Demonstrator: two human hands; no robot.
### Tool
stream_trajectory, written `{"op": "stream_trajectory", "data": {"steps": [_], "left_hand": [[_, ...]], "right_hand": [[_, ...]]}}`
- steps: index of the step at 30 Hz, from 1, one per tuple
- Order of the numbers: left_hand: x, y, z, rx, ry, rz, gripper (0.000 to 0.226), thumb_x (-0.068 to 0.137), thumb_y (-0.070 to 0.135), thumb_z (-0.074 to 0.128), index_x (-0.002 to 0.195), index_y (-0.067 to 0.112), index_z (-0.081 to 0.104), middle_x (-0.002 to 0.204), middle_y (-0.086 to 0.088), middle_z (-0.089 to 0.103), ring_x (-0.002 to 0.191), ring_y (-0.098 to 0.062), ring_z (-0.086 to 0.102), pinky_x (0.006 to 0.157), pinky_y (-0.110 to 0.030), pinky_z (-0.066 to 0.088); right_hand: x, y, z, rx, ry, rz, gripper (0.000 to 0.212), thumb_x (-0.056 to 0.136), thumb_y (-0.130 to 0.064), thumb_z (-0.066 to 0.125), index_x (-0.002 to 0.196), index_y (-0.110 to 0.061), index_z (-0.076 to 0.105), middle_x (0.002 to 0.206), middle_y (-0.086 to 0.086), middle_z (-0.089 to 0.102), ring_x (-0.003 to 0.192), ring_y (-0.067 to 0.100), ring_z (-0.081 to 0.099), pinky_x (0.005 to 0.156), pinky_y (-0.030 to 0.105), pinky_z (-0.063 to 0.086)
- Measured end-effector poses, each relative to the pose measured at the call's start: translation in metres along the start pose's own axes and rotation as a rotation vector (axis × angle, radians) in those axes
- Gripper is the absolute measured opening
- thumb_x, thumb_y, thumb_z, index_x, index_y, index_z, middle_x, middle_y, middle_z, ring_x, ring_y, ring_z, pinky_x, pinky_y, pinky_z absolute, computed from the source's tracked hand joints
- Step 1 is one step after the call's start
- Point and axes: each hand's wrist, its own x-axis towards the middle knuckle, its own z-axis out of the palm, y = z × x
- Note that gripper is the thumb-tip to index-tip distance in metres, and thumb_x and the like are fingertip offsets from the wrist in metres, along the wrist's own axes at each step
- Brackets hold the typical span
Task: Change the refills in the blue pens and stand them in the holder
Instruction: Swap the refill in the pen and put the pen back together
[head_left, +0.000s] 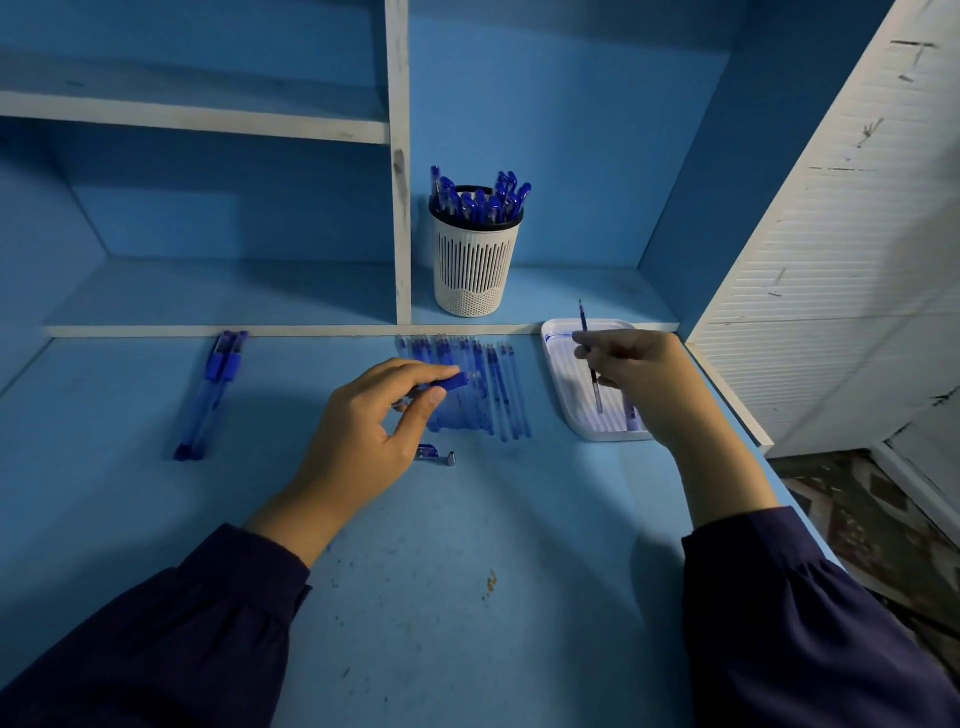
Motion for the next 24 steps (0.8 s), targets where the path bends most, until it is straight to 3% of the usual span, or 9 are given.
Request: {"op": "stream_trajectory", "data": {"steps": [2,5,8,24], "left_hand": [[0.0,0.0,0.0,-0.009,0.031,0.004,0.022,0.096,0.016,0.06,0.116,0.011,0.07,0.096,0.003,0.067,0.083,-0.014,0.065,0.075,-0.03,0.054],[-0.001,0.002,0.0,-0.024,0.069,0.011,0.024,0.096,0.017,0.059,0.117,0.01,0.069,0.093,0.003,0.067,0.078,-0.019,0.066,0.072,-0.033,0.055],[-0.001,0.005,0.001,-0.041,0.08,0.016,0.023,0.096,0.017,0.059,0.116,0.01,0.069,0.091,0.004,0.065,0.073,-0.021,0.066,0.07,-0.033,0.054],[-0.003,0.006,0.001,-0.053,0.062,0.009,0.022,0.095,0.013,0.061,0.115,0.011,0.069,0.095,0.006,0.066,0.076,-0.019,0.065,0.072,-0.03,0.053]], "right_hand": [[-0.004,-0.004,0.004,0.269,-0.01,0.033,0.026,0.092,0.002,0.055,0.106,-0.013,0.072,0.098,0.004,0.073,0.088,0.012,0.064,0.079,0.02,0.053],[-0.011,-0.012,0.017,0.636,0.0,0.079,0.02,0.089,0.004,0.06,0.102,-0.007,0.07,0.089,0.006,0.073,0.078,0.011,0.066,0.076,0.018,0.052],[-0.02,-0.017,0.034,0.833,0.065,0.089,0.011,0.085,0.005,0.064,0.092,-0.003,0.066,0.078,0.007,0.067,0.065,0.014,0.06,0.071,0.018,0.052],[-0.035,-0.02,0.062,0.823,0.055,-0.002,0.014,0.084,0.006,0.066,0.08,-0.008,0.064,0.069,0.001,0.067,0.062,0.013,0.057,0.063,0.018,0.049]]}}
